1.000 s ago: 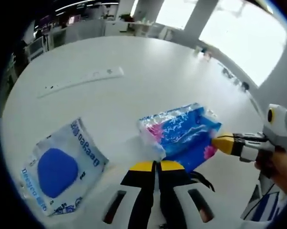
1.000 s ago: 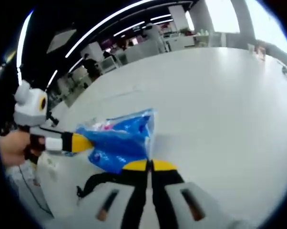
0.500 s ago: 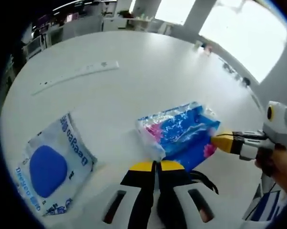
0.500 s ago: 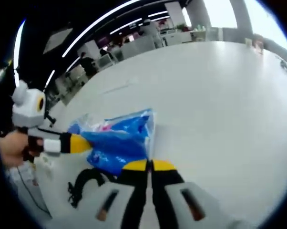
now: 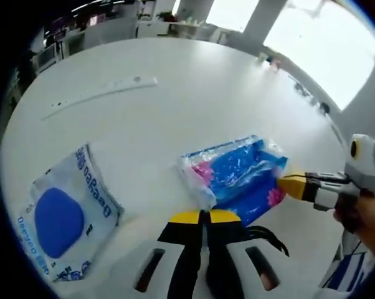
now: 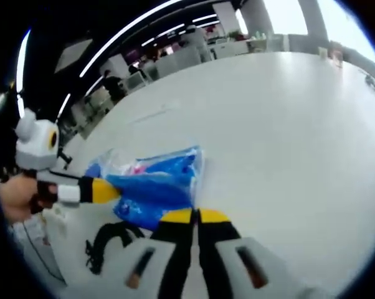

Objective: Arrange the tabletop items into an orderly group along one side of the table until the central work area is clear of visible clutter.

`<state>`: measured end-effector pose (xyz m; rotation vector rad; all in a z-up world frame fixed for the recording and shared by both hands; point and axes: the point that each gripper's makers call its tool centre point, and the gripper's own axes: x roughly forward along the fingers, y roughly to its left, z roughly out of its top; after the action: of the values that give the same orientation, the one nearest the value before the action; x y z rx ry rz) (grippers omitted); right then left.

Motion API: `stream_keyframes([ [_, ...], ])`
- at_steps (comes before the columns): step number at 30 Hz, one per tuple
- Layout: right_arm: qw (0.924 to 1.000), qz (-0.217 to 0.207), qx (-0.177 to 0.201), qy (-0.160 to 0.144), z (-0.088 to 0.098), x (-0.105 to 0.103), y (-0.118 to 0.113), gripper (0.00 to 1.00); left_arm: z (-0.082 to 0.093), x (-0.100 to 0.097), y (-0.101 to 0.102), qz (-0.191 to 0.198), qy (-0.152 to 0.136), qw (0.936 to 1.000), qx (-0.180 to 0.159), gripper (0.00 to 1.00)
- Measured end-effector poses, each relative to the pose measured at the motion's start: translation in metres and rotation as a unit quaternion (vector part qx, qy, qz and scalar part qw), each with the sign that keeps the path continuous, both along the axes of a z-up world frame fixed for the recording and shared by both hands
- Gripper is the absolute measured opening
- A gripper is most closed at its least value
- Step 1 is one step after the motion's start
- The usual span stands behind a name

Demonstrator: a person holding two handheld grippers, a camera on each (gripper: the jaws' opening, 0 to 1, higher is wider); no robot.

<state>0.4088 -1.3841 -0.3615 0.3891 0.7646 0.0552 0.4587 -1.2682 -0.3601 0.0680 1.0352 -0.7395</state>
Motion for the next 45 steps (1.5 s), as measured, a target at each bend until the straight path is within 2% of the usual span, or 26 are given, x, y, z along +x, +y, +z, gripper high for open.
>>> stream_keyframes([
  [16,1.0000,0.002,-0.001,-0.002,-0.002,0.001,0.001,0.00,-0.001,-0.001,0.001,0.012,0.001,0.9999,-0.003,0.00],
  [18,0.9998,0.013,-0.015,-0.004,-0.001,0.000,0.000,0.00,0.000,-0.002,-0.001,0.016,0.003,0.9998,-0.010,0.00],
  [20,0.9995,0.019,-0.026,-0.006,0.001,0.000,0.000,0.03,0.002,-0.002,-0.001,0.020,0.001,0.9997,-0.012,0.07],
  [22,0.9995,0.018,-0.025,-0.011,0.003,0.000,0.000,0.05,0.002,0.002,0.001,0.021,-0.012,0.9997,-0.003,0.19],
  [27,0.9985,0.020,-0.047,-0.020,0.009,0.001,-0.003,0.25,0.010,0.005,0.002,0.022,-0.025,0.9994,-0.009,0.38],
  [31,0.9975,0.012,-0.058,-0.039,0.018,0.005,-0.007,0.45,0.020,0.011,0.003,0.027,-0.054,0.9981,-0.011,0.62],
  [32,0.9972,0.007,-0.062,-0.040,0.020,0.006,-0.008,0.52,0.022,0.012,0.003,0.025,-0.058,0.9979,-0.014,0.65],
  [33,0.9970,0.008,-0.065,-0.041,0.021,0.007,-0.008,0.55,0.024,0.012,0.002,0.025,-0.058,0.9978,-0.017,0.66],
  [35,0.9965,0.010,-0.068,-0.046,0.026,0.008,-0.007,0.59,0.027,0.013,0.003,0.028,-0.058,0.9977,-0.023,0.68],
  [39,0.9961,0.009,-0.072,-0.050,0.033,0.010,-0.006,0.62,0.033,0.015,0.007,0.033,-0.071,0.9968,-0.020,0.82],
  [45,0.9957,0.012,-0.074,-0.055,0.042,0.011,-0.002,0.60,0.042,0.017,0.012,0.035,-0.072,0.9964,-0.027,0.77],
])
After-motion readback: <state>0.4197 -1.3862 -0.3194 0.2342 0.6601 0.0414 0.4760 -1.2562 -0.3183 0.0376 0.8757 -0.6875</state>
